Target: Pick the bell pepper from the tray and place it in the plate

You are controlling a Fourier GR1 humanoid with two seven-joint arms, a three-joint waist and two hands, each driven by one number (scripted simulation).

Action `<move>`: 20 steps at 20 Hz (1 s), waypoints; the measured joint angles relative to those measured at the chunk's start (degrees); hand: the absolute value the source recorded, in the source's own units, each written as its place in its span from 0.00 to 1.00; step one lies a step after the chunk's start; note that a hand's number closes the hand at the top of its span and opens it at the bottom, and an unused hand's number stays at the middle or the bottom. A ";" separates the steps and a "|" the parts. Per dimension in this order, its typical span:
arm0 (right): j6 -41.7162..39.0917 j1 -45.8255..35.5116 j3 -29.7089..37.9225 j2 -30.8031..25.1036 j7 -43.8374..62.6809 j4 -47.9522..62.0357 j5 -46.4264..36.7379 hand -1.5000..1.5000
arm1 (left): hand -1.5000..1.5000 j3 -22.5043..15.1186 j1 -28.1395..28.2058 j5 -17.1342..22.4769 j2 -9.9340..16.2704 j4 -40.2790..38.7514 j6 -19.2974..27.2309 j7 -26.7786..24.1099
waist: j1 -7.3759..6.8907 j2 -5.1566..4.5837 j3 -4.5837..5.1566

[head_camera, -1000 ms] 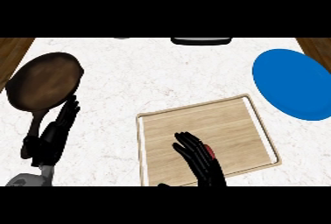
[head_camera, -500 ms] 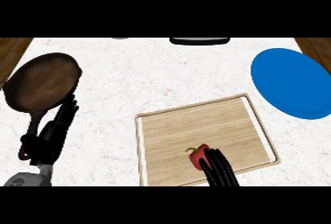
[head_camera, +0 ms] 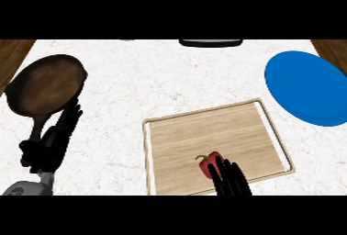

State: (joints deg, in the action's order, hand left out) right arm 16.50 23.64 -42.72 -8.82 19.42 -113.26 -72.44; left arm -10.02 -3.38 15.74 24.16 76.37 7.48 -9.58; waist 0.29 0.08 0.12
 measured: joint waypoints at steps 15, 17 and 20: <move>-19.57 -10.99 4.81 5.87 13.48 3.76 -3.53 0.00 | 0.50 2.88 -0.30 -4.42 -3.66 -1.78 -2.06 -0.29 | -0.27 -0.07 -0.11; -19.05 -12.06 6.15 5.76 12.74 5.79 -2.49 0.00 | 0.50 3.53 -0.04 -5.06 -4.08 -1.41 -2.76 -0.07 | -0.29 -0.06 -0.11; -18.08 -13.49 7.51 6.05 12.34 9.00 -2.01 0.00 | 0.50 4.85 -0.62 -5.40 -4.21 -0.54 -3.61 1.21 | -0.30 -0.06 -0.12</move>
State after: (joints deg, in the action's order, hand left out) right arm -1.58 10.15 -35.21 -2.77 31.75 -104.26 -74.45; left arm -5.17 -4.00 10.34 19.95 75.83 3.87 -8.37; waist -0.01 0.02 0.00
